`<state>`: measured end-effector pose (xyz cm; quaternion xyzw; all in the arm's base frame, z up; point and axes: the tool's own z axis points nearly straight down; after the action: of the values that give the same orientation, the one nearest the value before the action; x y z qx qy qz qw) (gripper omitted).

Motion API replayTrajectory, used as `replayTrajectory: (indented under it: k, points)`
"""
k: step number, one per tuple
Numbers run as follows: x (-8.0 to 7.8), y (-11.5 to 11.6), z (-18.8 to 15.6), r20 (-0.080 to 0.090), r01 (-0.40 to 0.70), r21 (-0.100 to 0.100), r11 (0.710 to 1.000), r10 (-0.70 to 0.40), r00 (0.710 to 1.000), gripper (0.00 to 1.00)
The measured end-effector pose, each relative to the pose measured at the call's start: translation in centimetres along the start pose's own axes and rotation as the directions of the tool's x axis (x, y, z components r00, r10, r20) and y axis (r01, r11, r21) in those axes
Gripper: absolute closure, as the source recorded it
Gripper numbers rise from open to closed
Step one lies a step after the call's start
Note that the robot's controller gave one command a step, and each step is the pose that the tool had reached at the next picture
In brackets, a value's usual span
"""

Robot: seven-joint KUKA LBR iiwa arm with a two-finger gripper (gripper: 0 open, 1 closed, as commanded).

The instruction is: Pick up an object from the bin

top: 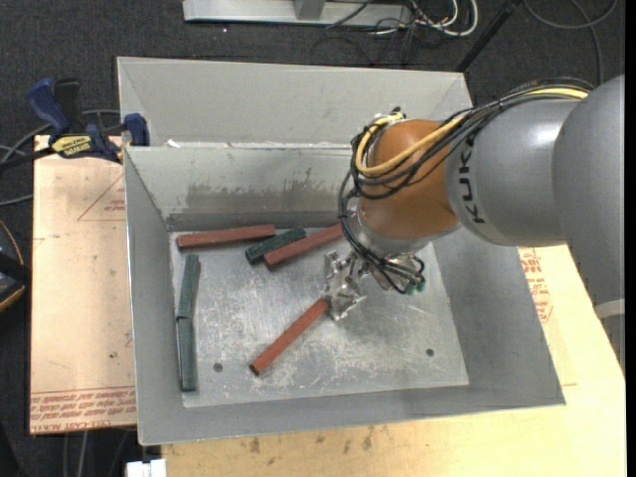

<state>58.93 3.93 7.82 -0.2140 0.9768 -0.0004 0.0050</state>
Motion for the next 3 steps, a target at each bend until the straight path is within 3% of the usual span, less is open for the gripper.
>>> replayTrajectory:
  k: [1,2,3]
  points:
    - [0.0,0.0,0.2,0.005,0.000,0.000,1.000,0.000,1.000,0.00]
    - [0.0,0.0,0.2,0.005,0.000,0.001,1.000,0.000,1.000,0.00]
    - [-3.9,4.8,-0.1,0.007,0.089,0.004,0.996,-0.089,0.996,1.00]
